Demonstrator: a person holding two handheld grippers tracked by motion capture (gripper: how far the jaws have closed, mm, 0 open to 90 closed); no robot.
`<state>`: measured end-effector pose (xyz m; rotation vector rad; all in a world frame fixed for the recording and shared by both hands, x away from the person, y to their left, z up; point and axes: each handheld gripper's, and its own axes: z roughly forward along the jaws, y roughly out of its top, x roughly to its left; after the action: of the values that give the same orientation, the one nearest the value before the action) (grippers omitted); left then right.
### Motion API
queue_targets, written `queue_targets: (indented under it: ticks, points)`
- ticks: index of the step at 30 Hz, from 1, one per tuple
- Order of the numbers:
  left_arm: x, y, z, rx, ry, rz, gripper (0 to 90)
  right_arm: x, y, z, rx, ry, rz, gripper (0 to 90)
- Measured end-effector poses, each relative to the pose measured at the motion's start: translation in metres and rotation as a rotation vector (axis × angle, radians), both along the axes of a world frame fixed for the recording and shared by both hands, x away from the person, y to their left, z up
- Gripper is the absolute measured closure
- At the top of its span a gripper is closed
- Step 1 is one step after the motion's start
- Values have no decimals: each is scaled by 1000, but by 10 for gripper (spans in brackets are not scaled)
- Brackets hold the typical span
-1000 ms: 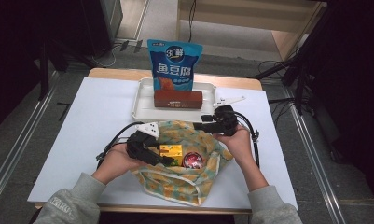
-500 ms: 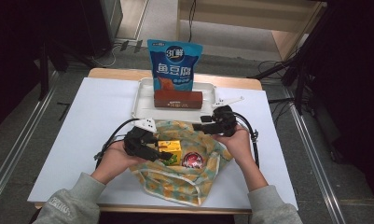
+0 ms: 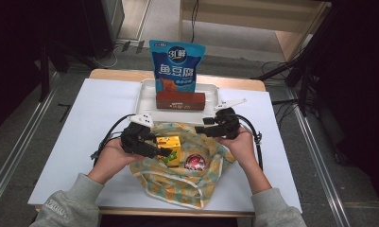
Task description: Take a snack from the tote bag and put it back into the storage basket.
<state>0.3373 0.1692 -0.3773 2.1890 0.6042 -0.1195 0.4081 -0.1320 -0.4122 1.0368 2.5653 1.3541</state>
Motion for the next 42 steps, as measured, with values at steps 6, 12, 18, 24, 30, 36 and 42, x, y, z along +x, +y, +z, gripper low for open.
queue_targets:
  ticks: [6,12,18,24,30,36,42]
  points:
    - [3,4,7,-3,3,17,491,-3,-2,2,3,1,0,420]
    - [6,6,16,-8,7,21,491,-4,-2,1,2,-4,4,419]
    - [9,10,23,-14,8,26,491,-7,-4,2,12,-3,5,414]
    - [14,8,27,-1,13,16,491,-9,-8,4,14,-9,-2,413]
    - [19,5,34,-5,12,7,491,-10,-8,3,3,-17,-2,409]
    - [24,2,38,-3,18,-1,492,-11,-7,3,6,-9,0,387]
    - [31,1,46,-17,24,-3,492,-11,-7,3,14,-4,8,354]
